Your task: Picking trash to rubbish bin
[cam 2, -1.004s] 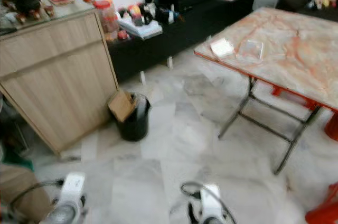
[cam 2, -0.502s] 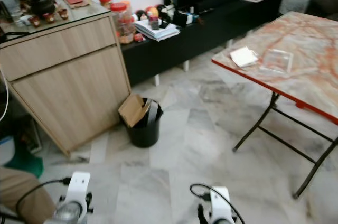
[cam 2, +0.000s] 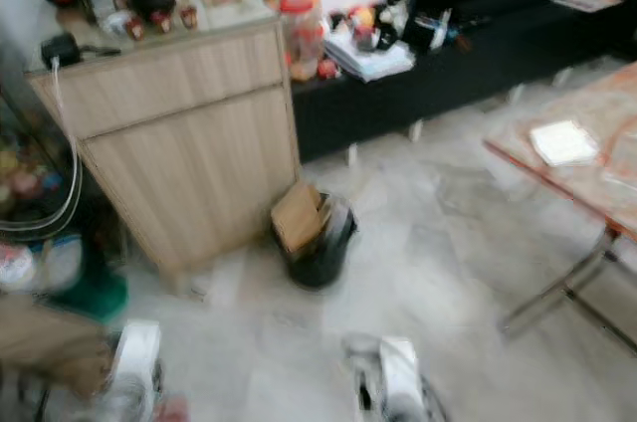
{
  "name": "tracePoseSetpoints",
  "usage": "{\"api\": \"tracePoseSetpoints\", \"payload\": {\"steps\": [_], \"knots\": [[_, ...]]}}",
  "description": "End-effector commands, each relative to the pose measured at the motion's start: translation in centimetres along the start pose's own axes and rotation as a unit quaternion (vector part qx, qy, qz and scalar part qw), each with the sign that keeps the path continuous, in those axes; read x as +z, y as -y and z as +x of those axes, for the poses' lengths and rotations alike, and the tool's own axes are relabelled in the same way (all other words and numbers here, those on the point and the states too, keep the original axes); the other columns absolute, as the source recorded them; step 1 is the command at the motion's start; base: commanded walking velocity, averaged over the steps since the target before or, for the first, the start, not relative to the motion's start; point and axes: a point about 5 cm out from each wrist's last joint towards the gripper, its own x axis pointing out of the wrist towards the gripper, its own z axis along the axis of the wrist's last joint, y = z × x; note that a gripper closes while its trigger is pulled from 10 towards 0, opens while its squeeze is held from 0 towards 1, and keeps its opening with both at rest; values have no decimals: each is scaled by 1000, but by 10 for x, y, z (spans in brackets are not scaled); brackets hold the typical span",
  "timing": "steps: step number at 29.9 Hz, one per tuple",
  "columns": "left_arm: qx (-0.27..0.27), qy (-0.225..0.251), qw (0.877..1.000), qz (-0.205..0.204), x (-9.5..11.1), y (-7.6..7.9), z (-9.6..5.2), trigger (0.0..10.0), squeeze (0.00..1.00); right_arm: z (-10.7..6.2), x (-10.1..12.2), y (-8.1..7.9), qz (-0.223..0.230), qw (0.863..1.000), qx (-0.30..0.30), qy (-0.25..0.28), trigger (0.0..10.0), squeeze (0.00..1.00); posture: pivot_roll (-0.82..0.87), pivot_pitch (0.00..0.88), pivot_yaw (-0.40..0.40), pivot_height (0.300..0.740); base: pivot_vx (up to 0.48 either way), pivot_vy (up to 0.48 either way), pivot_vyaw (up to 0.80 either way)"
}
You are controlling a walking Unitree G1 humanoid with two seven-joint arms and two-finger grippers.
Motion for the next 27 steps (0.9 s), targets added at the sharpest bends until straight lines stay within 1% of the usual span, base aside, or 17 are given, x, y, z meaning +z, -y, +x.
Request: {"api": "tracePoseSetpoints", "payload": {"steps": [1, 6, 11, 17, 22, 27], "knots": [[14, 4, 1000, 2, 3, -12, 1, 10000, 0, 1, 3, -9, 10, 1000, 10, 6, 10000, 0, -56, 32, 27, 740, 420, 0, 0], [16, 4, 1000, 0, 3, -13, 1, 10000, 0, 2, 6, -9, 11, 1000, 12, 10, 10000, 0, -53, 33, 25, 740, 425, 0, 0], [16, 5, 1000, -2, 4, -13, 1, 10000, 0, 2, 8, -11, 14, 1000, 15, 13, 10000, 0, -52, 31, 25, 740, 424, 0, -725], [13, 15, 1000, -6, 9, -12, 2, 10000, 0, 2, 9, -10, 11, 1000, 12, 18, 10000, 0, -50, 30, 24, 740, 426, 0, 0], [-2, 26, 1000, -9, 16, -8, 3, 10000, 0, 3, 10, -11, 17, 1000, 13, 20, 10000, 0, -52, 29, 25, 740, 439, 0, 0], [-10, 41, 999, -8, 23, -5, 4, 10000, 0, 2, 10, -11, 16, 1000, 15, 21, 10000, 0, -52, 29, 26, 740, 439, 0, -744]]}}
